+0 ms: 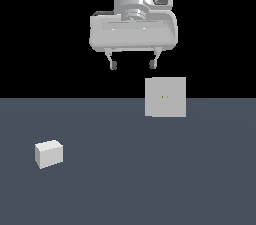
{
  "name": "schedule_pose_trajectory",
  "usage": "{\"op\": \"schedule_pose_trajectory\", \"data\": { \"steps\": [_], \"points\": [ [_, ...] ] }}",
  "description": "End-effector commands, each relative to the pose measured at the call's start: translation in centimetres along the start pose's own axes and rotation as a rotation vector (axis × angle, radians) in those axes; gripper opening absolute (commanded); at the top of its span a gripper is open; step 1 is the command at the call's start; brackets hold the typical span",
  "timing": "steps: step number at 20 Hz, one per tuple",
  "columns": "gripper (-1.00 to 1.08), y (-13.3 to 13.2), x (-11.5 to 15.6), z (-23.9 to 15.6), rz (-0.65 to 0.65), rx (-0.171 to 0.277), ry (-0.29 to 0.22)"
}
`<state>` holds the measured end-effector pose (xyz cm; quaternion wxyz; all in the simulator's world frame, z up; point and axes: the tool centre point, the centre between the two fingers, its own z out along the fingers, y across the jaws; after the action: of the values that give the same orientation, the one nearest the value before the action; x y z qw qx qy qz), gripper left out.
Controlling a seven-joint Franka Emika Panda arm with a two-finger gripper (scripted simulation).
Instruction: Plug the charger into the wall socket.
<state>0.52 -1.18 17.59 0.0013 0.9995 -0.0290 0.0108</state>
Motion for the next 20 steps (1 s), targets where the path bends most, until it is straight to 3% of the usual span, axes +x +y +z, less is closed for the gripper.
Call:
{"op": "schedule_pose_trajectory", "data": {
  "steps": [1,10,20],
  "points": [
    [1.0,0.0,0.0,0.0,0.0,0.0,0.0],
    [1.0,-1.7,-0.6,1.1,-0.085,0.006,0.009],
    [1.0,-7.0,-3.7,4.8,-0.375,0.027,0.041]
  ]
}}
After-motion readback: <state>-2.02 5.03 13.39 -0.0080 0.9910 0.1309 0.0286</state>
